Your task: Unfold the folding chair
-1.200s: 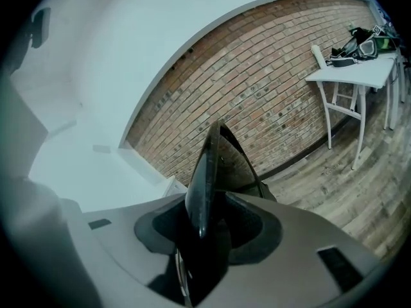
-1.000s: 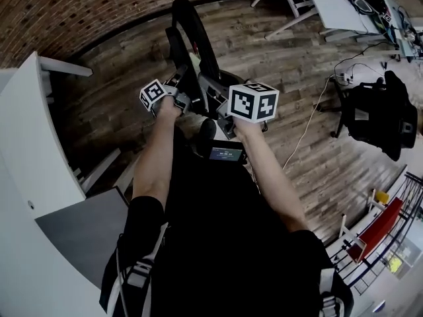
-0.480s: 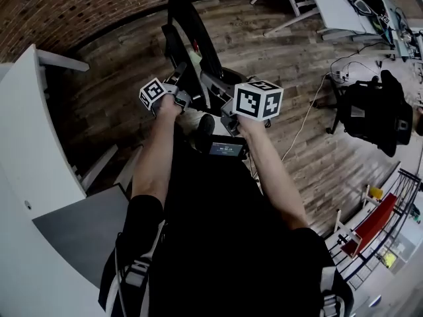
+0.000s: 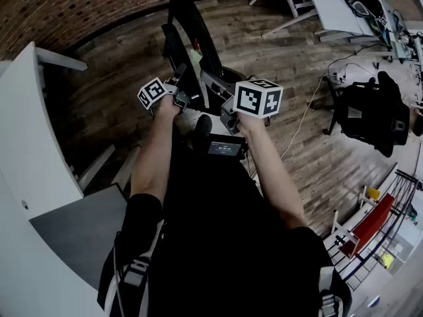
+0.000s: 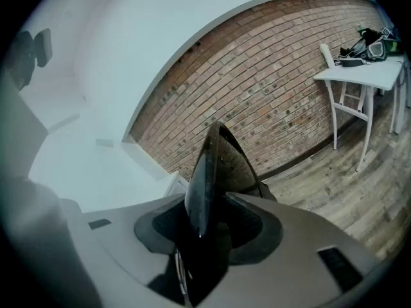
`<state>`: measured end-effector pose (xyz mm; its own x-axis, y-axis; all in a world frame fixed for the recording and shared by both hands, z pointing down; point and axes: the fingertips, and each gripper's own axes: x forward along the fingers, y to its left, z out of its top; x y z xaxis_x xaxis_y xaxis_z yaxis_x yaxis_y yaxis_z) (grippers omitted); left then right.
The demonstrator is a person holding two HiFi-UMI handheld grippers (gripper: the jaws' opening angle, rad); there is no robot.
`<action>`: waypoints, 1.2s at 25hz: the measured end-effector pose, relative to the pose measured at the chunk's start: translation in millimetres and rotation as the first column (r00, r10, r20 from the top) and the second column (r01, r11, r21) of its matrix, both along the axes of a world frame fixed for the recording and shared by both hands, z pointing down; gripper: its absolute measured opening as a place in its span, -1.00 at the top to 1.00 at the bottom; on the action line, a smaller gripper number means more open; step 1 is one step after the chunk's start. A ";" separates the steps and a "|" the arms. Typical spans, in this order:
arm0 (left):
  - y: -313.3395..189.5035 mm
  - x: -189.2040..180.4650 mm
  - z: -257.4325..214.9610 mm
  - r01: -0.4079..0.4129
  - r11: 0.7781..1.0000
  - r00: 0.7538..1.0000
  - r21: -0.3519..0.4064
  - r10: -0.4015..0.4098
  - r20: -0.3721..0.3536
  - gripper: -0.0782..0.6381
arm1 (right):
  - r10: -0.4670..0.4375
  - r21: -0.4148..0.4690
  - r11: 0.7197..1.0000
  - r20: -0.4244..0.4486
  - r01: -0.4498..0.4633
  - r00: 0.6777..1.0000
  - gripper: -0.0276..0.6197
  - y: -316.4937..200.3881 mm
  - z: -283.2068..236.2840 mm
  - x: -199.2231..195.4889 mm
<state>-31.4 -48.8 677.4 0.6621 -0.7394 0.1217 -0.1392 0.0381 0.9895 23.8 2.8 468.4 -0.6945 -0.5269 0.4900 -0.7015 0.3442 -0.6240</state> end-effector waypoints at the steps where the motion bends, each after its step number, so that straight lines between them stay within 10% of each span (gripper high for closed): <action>1: 2.7 -5.8 3.2 0.001 1.000 1.000 0.005 -0.001 0.025 0.43 | 0.000 -0.001 1.000 0.000 0.000 1.000 0.42 -0.8 1.1 0.4; 5: 6.0 -35.7 -21.0 0.045 0.994 0.993 0.100 -0.056 0.102 0.43 | -0.003 -0.005 1.000 0.009 0.003 1.000 0.42 -6.2 4.0 2.2; 10: 24.1 34.0 -88.7 -0.209 0.937 0.972 0.280 0.168 0.164 0.43 | -0.008 -0.002 1.000 0.013 0.008 1.000 0.42 -6.7 6.0 1.2; 17: 50.5 40.8 -55.7 -0.247 0.956 0.951 0.158 0.209 0.227 0.43 | -0.020 0.005 1.000 0.017 0.020 1.000 0.40 4.6 -0.8 -9.1; 22: 58.6 -6.4 -27.9 -0.086 0.994 0.942 0.070 0.058 0.330 0.42 | -0.026 0.006 1.000 0.019 0.026 0.999 0.39 5.4 0.0 -13.5; 25: 64.1 0.8 -9.7 -0.117 0.993 0.966 0.003 0.113 0.234 0.16 | -0.027 0.002 1.000 0.022 0.027 0.999 0.39 6.3 -1.3 -14.9; 30: 55.1 23.5 -9.4 -0.158 0.987 0.987 -0.006 0.158 0.030 0.29 | -0.027 0.003 1.000 0.025 0.027 0.999 0.39 2.8 -2.4 -14.9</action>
